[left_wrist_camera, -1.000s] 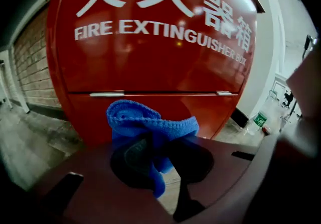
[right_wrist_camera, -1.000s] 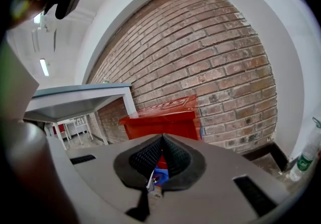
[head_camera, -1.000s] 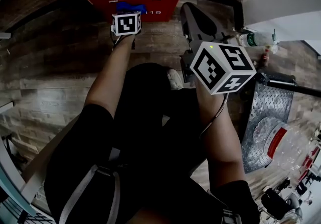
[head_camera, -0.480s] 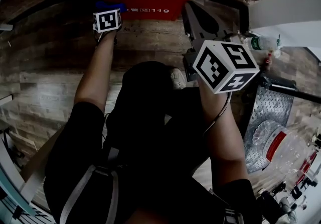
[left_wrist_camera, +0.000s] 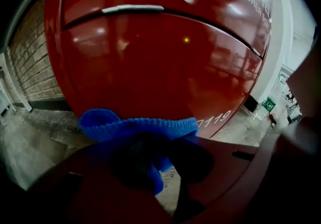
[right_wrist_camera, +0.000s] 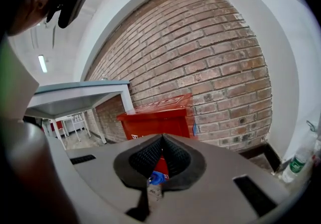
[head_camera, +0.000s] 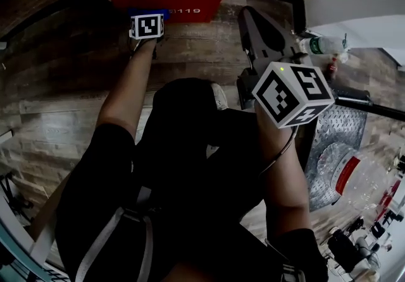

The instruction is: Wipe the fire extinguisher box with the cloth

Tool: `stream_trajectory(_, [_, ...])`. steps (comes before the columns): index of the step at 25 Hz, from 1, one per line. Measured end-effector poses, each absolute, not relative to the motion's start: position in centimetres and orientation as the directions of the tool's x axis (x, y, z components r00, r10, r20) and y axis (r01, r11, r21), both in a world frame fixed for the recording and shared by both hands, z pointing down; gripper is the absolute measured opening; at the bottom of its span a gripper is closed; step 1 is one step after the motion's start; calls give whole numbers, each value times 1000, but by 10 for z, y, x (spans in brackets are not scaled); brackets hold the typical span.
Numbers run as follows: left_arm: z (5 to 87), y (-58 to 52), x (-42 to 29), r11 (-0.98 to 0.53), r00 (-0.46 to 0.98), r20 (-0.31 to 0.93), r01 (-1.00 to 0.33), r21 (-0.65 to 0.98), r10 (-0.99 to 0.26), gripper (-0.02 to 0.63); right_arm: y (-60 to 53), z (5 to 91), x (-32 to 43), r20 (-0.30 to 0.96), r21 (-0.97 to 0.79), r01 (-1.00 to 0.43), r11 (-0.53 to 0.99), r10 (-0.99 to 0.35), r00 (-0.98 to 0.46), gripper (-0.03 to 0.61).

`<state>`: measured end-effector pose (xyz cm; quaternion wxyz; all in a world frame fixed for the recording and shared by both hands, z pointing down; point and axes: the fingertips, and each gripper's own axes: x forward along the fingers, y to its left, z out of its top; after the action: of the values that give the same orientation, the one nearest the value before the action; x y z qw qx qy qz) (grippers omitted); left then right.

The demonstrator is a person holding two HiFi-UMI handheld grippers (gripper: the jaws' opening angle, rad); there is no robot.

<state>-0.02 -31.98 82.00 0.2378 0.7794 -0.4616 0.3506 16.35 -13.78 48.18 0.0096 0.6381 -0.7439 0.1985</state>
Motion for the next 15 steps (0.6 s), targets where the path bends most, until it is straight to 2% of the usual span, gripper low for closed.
stream_trajectory(5, [830, -300, 57, -523, 396, 776, -846, 101, -491, 77, -134, 483, 172, 276, -282, -955, 90, -946, -171, 15])
stream_trajectory(15, [798, -252, 193, -734, 632, 684, -646, 208, -363, 77, -131, 485, 181, 289, -254, -964, 75, -945, -149, 15])
